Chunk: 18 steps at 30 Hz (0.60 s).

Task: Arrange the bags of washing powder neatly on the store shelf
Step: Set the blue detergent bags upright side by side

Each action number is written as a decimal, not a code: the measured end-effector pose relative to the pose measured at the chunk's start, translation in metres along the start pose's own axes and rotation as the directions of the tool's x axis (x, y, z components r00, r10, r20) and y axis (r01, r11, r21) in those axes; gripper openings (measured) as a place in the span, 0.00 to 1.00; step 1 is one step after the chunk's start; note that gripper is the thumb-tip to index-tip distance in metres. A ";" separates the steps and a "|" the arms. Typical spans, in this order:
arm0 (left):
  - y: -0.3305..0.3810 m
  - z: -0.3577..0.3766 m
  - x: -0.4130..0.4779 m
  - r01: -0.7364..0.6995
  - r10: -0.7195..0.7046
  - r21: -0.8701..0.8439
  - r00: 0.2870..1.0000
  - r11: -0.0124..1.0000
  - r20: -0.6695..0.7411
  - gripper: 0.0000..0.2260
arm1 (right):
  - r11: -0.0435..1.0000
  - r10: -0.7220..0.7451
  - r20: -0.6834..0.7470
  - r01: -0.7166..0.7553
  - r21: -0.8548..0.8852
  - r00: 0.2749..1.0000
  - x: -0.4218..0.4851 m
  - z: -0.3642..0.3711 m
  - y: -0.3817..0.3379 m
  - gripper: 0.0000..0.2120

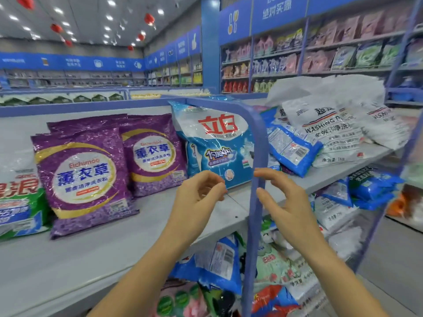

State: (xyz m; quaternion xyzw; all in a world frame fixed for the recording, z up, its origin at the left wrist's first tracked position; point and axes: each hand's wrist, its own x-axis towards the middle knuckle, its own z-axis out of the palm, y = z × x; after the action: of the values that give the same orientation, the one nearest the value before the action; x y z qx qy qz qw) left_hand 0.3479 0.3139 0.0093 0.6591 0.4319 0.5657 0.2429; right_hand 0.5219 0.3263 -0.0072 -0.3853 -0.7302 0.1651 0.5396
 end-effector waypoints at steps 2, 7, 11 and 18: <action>0.003 0.022 0.003 -0.025 0.029 -0.076 0.998 0.997 0.062 0.07 | 0.999 0.033 -0.047 -0.034 -0.024 0.998 -0.001 -0.019 0.014 0.13; 0.004 0.083 0.012 -0.019 0.049 -0.154 0.980 0.988 0.194 0.04 | 0.985 0.126 -0.129 -0.140 -0.105 0.984 0.005 -0.064 0.057 0.12; 0.001 0.128 0.028 -0.075 0.095 -0.096 0.971 0.992 0.220 0.04 | 0.969 0.156 -0.165 -0.183 -0.163 0.974 0.019 -0.091 0.100 0.14; -0.043 0.202 0.085 0.010 -0.009 0.021 0.999 1.000 -0.037 0.01 | 0.969 0.106 -0.103 -0.126 -0.213 0.989 0.070 -0.141 0.198 0.11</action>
State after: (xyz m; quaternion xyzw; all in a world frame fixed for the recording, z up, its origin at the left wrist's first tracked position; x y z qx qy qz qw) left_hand 0.5272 0.4419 -0.0283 0.6489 0.4456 0.5720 0.2304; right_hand 0.7188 0.4821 -0.0399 -0.4914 -0.6949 0.0973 0.5160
